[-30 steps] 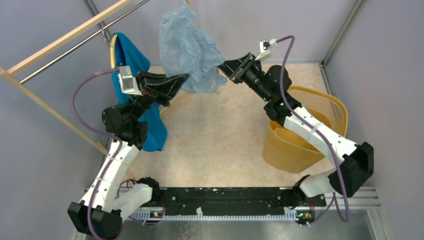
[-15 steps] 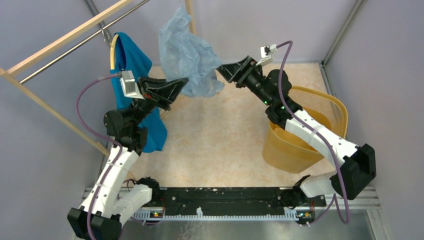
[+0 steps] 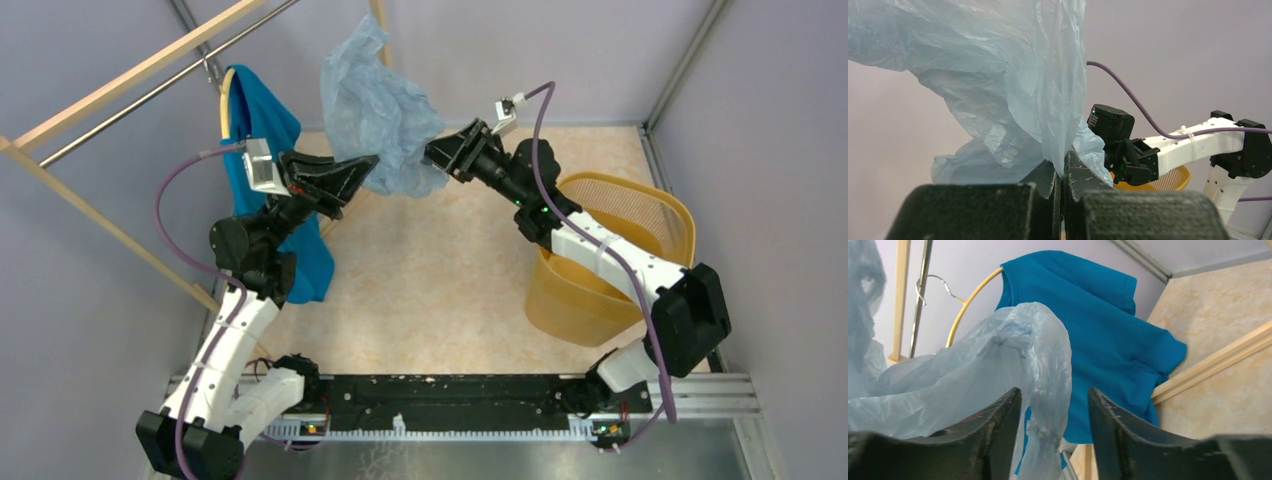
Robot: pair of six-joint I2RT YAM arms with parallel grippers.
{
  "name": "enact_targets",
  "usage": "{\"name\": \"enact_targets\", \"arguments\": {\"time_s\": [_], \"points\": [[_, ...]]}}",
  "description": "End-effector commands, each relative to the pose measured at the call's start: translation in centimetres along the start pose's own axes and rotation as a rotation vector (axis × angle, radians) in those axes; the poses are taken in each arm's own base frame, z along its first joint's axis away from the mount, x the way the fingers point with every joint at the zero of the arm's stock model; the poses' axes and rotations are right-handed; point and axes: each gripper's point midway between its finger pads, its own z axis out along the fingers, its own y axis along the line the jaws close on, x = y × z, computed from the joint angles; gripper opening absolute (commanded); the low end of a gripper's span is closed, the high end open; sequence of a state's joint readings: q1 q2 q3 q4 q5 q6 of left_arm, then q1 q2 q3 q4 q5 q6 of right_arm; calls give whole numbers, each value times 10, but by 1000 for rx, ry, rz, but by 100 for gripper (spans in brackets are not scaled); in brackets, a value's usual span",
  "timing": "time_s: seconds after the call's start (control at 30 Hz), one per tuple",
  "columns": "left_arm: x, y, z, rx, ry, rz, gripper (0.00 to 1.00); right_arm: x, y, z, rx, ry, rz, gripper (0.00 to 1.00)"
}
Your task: Put the trash bags into the trash bin
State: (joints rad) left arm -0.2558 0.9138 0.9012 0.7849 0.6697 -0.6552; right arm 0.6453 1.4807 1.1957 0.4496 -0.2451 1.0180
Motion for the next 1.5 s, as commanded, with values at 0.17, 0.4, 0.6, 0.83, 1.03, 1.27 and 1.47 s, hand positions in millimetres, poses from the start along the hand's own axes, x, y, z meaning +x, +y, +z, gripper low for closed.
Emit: {"name": "enact_targets", "arguments": {"time_s": [0.17, 0.4, 0.6, 0.83, 1.03, 1.27, 1.47], "points": [[-11, -2, -1, -13, -14, 72, 0, -40, 35, -17, -103, -133, -57, 8], [43, 49, -27, -284, 168, -2, 67, -60, 27, -36, 2, -200, -244, 0], [67, 62, -61, -442, 266, -9, 99, -65, 12, -48, 99, -191, -402, 0], [62, 92, -103, -779, 327, -22, 99, -57, 2, -62, 121, -122, -428, 0], [77, 99, -115, -871, 379, -113, 99, -60, -1, -72, 110, -101, -362, 0], [119, 95, -107, -759, 506, -212, 99, -67, 3, -77, 103, -100, -360, 0], [161, 78, -94, -557, 619, -341, 99, -75, 10, -84, 92, -112, -351, 0]]}}
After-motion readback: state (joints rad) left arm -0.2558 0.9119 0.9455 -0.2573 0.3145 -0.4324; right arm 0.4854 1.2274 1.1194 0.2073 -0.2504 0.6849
